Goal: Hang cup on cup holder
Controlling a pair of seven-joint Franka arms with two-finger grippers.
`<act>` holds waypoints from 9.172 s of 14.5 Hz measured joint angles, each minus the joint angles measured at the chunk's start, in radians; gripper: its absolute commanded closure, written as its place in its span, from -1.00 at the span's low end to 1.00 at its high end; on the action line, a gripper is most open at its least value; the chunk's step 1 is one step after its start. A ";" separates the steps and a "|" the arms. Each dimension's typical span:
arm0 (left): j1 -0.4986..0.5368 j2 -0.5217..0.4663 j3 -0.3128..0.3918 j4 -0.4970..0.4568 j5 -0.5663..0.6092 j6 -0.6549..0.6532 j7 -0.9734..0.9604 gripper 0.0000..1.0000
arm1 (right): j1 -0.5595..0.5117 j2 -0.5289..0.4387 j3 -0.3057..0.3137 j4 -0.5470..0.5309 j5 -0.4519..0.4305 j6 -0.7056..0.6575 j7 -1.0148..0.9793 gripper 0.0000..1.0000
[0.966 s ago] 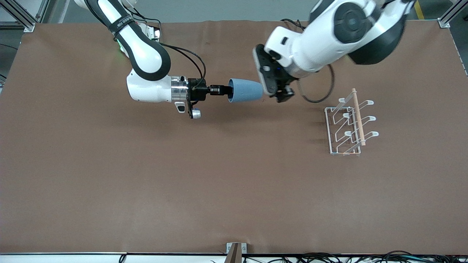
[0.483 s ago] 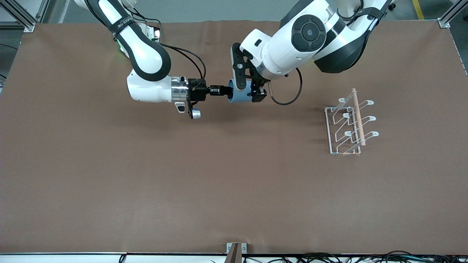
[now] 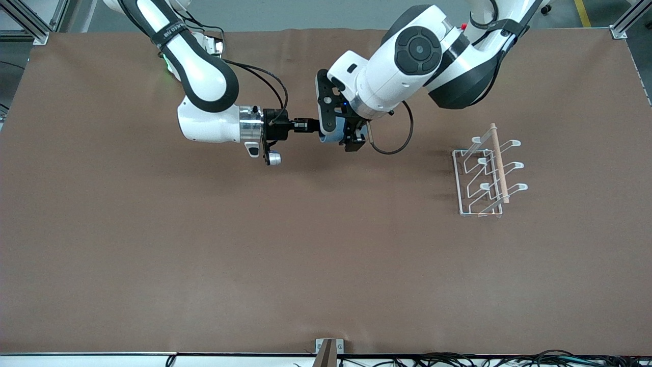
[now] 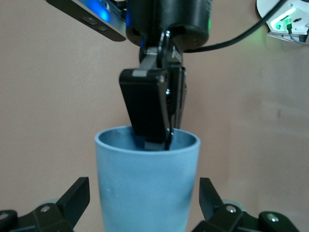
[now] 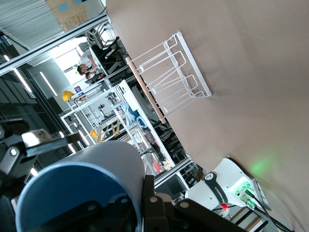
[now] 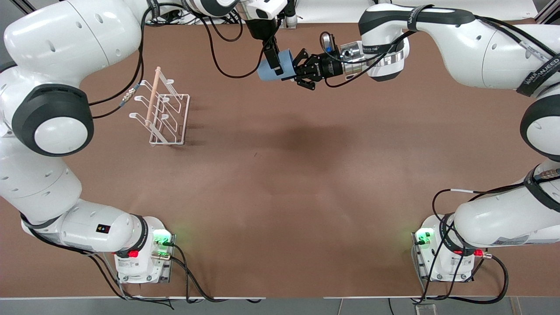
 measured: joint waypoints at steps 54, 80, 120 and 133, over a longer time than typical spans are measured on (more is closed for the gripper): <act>0.000 0.008 0.001 -0.240 1.211 -0.553 0.127 1.00 | -0.083 -0.226 -0.537 0.100 -1.634 -0.152 0.311 -1.00; -0.022 0.346 0.154 -0.388 1.590 -0.694 -0.137 -0.18 | -0.058 -0.260 -0.654 0.564 -1.636 -0.671 0.318 -1.00; 0.179 -0.374 0.475 -0.050 0.199 -0.228 -0.703 -1.00 | -0.060 -0.257 -0.697 0.565 -1.633 -0.724 0.257 -1.00; 0.137 -0.443 0.582 -0.037 0.179 -0.325 -0.708 -1.00 | -0.058 -0.257 -0.713 0.567 -1.632 -0.724 0.236 -1.00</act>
